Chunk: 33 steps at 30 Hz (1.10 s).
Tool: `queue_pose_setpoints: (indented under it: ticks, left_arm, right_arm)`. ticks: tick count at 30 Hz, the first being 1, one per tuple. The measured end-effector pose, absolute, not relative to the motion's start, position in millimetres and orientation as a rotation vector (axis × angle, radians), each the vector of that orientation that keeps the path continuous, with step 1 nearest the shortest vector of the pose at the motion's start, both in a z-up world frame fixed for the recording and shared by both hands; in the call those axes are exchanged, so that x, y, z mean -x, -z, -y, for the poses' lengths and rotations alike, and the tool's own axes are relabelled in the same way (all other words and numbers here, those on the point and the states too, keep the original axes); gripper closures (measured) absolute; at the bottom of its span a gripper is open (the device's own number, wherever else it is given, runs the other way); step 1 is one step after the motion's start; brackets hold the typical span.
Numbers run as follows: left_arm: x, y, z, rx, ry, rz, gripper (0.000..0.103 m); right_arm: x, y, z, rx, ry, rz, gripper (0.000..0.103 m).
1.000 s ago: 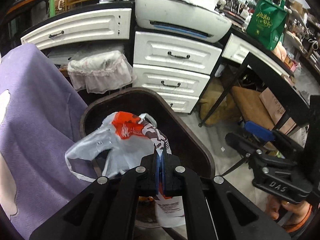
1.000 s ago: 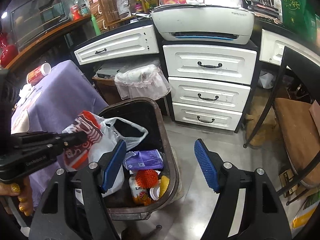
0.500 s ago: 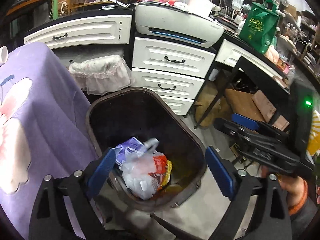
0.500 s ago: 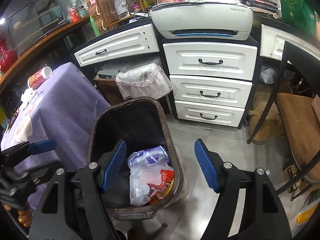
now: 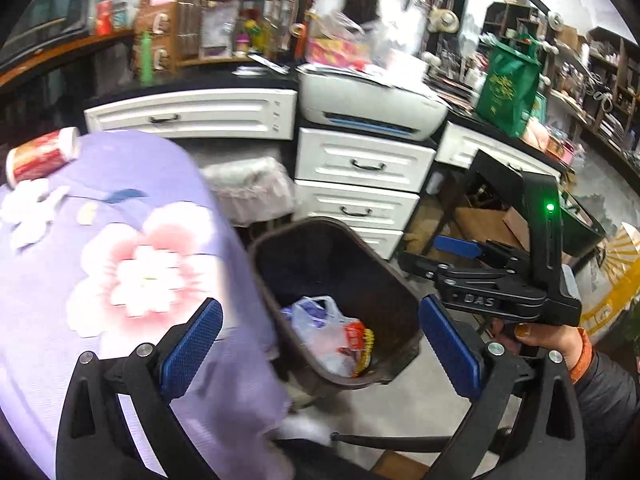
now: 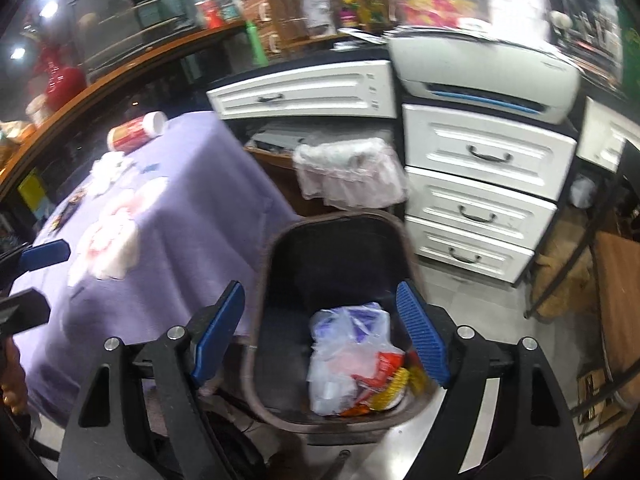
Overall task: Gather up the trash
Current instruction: 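Return both tools from the bin to the table, then grasp the snack bag with the left gripper while the right grasps a white tissue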
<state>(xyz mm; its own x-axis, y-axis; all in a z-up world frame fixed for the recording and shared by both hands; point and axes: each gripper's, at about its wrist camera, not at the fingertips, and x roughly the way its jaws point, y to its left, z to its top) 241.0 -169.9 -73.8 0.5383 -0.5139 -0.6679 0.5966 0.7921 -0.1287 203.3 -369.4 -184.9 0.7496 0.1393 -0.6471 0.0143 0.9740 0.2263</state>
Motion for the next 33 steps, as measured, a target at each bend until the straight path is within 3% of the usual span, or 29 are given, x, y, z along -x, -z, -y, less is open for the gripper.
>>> queue_pose_setpoints:
  ticks: [12, 22, 28, 33]
  left_arm:
    - [-269, 45, 43, -0.134, 0.335, -0.696, 0.006]
    - [-325, 55, -82, -0.136, 0.018, -0.751, 0.006]
    - [-368, 70, -110, -0.163, -0.043, -0.797, 0.006]
    - [-397, 84, -115, -0.203, -0.039, -0.847, 0.014]
  right_arm:
    - [-234, 143, 268, -0.132, -0.315, -0.715, 0.023]
    - [-262, 120, 180, -0.032, -0.465, -0.716, 0.023]
    - [-281, 110, 134, 0.002, -0.546, -0.731, 0.023]
    - [-303, 105, 103, 0.019, -0.603, -0.755, 0.023]
